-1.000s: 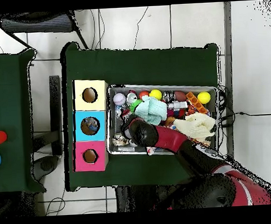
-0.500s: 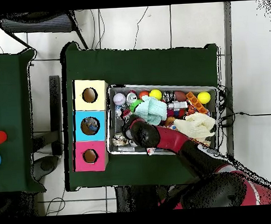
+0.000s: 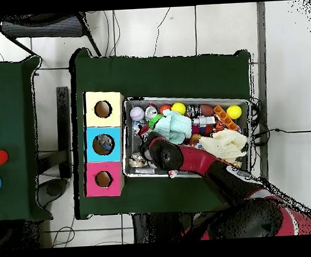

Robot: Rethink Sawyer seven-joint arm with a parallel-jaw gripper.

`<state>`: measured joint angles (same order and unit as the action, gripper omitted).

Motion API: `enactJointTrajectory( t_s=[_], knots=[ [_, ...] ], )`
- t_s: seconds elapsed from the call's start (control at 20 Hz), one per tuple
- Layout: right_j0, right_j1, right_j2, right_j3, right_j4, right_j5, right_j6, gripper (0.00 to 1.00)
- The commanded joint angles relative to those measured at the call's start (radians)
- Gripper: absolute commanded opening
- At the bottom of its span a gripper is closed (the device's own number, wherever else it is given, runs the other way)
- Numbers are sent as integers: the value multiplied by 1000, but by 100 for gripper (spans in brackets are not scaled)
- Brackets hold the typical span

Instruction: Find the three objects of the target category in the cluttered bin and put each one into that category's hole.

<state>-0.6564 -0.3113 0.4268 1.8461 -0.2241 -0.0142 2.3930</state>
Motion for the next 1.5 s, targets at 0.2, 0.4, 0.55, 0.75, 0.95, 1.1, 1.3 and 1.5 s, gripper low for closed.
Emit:
enactJointTrajectory(
  t_s=[0.2,0.4,0.55,0.75,0.95,1.1,1.3,1.5],
  knots=[
    [38,119,19,-94,21,-56,96,0],
    [43,115,12,-94,31,-50,102,0],
    [40,103,8,-94,36,-34,99,0],
    [68,84,-22,-87,32,-17,91,100],
    [63,87,-12,-97,25,12,68,100],
    [60,88,-5,-96,23,17,65,100],
    [55,88,1,-95,21,20,61,100],
    [60,86,-6,-96,22,23,61,100]
  ],
)
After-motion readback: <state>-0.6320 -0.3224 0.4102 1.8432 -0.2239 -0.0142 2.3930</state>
